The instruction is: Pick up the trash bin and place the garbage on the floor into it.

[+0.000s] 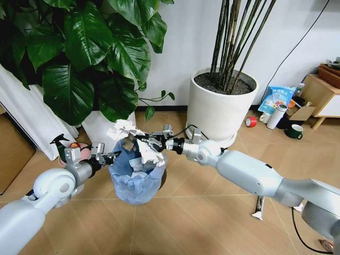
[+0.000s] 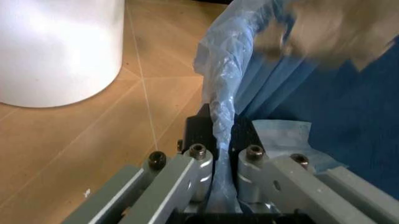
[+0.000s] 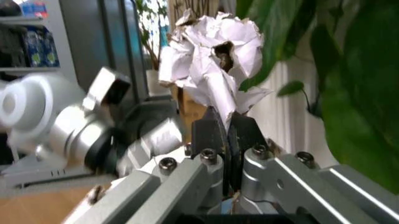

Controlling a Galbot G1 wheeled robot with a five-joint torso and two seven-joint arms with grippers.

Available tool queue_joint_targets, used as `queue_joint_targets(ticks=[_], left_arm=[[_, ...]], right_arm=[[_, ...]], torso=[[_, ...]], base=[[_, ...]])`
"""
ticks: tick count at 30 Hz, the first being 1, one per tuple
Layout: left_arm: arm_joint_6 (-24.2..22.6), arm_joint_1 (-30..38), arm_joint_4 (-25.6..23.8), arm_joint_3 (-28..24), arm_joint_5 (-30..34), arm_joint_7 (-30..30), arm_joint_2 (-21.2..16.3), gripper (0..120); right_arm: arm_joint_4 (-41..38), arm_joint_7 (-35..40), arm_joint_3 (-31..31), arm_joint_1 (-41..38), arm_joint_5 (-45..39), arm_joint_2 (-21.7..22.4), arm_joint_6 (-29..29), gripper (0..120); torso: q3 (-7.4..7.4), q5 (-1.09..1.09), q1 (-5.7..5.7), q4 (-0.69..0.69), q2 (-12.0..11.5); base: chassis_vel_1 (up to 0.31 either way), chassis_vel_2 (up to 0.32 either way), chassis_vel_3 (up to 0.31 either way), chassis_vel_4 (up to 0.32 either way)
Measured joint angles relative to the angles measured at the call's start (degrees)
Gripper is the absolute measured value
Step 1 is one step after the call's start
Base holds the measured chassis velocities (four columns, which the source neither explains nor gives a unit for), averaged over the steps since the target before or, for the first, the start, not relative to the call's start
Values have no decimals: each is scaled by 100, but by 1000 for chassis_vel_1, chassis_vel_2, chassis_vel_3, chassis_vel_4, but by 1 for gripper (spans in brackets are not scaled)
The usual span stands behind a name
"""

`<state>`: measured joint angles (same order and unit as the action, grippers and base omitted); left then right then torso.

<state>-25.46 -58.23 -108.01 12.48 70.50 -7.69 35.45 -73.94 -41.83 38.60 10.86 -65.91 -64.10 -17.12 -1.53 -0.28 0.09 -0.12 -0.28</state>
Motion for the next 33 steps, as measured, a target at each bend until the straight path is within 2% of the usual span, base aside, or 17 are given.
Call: queue_joint_targets(ticks=[3, 10, 17, 25, 26, 28, 30, 32, 33], left_arm=[[-2, 48, 16, -59, 0, -9, 11, 0], [-3, 91, 29, -87, 1, -14, 14, 0], [-9, 110, 32, -71, 21, -19, -27, 0], [-68, 15, 26, 24, 10, -14, -62, 0], [-70, -1, 26, 49, 3, -10, -63, 0], [-70, -8, 26, 63, 1, -8, -63, 0], [-71, -38, 27, 96, -6, 1, -71, 0], [-71, -46, 28, 104, -7, 5, -79, 0], [-72, -54, 29, 114, -10, 10, -91, 0]], right_arm=[[113, -37, 11, -70, -3, -62, 0, 0], [102, -93, 59, -75, -3, 88, 0, 0], [-220, -211, 243, -31, 18, 619, 37, 0], [-321, -377, 625, -286, 55, 788, 129, 0], [-323, -420, 753, -363, 72, 820, 145, 7], [-326, -431, 805, -393, 85, 834, 155, 8], [-330, -438, 891, -450, 112, 856, 178, 20], [-332, -442, 918, -470, 119, 863, 196, 22], [-333, -454, 956, -502, 135, 873, 229, 28]], torso=[[0, -1, 0, 0, 0], [0, 0, 0, -3, 0], [0, 1, 0, -3, 0], [0, 1, 0, -1, 0], [0, 1, 0, -1, 0], [0, 1, 0, -2, 0], [0, 1, 0, -3, 0], [0, 1, 0, -3, 0], [0, 1, 0, -3, 0]], base=[[0, 0, 0, 0], [0, 0, 0, 0], [0, 0, 0, 0], [0, 0, 0, 0], [0, 0, 0, 0], [0, 0, 0, 0], [0, 0, 0, 0], [0, 0, 0, 0], [0, 0, 0, 0]])
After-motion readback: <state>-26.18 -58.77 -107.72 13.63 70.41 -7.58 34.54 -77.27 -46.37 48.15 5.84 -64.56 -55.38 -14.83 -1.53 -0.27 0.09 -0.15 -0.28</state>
